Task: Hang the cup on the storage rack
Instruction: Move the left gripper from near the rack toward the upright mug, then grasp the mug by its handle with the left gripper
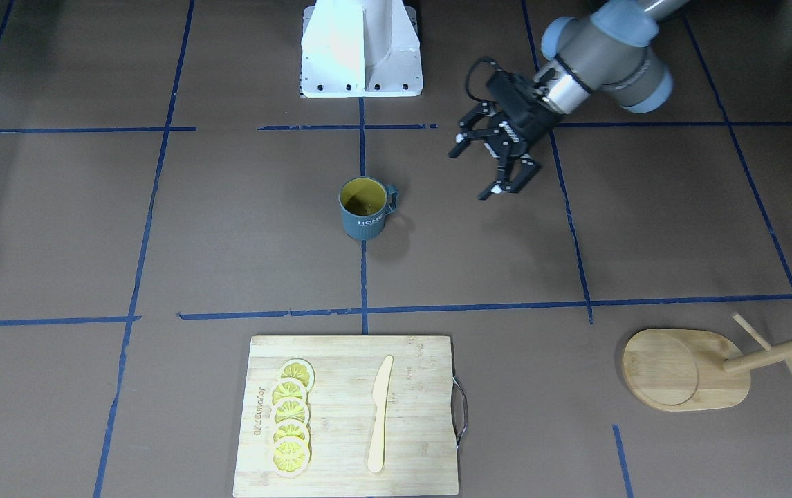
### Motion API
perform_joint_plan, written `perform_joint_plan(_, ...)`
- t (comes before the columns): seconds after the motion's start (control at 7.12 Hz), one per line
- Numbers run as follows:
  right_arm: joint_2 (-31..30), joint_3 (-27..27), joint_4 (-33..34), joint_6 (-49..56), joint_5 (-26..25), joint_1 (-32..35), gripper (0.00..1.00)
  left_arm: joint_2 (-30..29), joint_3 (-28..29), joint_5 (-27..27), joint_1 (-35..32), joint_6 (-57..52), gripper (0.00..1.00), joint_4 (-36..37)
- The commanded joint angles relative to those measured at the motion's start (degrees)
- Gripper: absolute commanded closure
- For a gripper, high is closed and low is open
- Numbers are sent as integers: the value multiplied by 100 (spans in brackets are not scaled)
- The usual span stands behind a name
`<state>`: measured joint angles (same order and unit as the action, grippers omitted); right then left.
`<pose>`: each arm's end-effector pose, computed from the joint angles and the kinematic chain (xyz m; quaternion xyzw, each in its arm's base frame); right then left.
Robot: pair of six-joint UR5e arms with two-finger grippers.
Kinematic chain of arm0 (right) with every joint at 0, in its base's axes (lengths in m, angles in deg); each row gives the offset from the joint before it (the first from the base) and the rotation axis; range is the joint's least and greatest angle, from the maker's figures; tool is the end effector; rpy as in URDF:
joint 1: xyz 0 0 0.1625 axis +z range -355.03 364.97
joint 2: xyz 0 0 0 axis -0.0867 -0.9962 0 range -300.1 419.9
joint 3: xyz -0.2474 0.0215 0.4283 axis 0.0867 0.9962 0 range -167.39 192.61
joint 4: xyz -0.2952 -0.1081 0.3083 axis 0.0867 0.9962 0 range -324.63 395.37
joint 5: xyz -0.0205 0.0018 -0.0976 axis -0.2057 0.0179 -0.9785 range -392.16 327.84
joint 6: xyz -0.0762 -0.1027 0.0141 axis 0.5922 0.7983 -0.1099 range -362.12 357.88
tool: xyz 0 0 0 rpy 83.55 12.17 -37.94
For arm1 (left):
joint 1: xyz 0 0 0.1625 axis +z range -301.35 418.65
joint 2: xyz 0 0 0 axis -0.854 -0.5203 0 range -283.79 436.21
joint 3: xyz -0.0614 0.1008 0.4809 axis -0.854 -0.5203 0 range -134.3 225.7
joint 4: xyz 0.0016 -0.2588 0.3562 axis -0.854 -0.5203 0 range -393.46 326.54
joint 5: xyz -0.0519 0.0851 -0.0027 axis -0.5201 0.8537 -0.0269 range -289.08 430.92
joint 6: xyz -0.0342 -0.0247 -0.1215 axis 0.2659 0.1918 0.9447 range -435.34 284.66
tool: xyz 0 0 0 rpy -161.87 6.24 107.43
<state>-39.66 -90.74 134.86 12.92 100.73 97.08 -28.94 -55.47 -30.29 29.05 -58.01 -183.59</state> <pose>0.0614 -0.4245 0.7266 0.0087 -0.3680 -0.0866 0.9258 0.5009 -0.4091 0.3627 0.4861 0.4832 0.3284 0.6499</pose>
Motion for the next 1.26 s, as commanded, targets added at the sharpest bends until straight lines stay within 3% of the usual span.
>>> perform_joint_plan(0.0, -3, 0, -9, 9, 0, 0, 0, -469, 421, 207, 332, 59, 0, -16)
perform_joint_plan(0.42, 50, 8, 0, 0, 0, 0, 0, -875, 1106, 302, 533, 51, 0, -313)
perform_joint_plan(0.84, 50, 17, 0, 0, 0, 0, 0, -1216, 1642, 883, 860, 42, 1, -605)
perform_joint_plan(1.12, 59, 26, 0, 0, 0, 0, 0, -1341, 1794, 918, 860, 51, 17, -596)
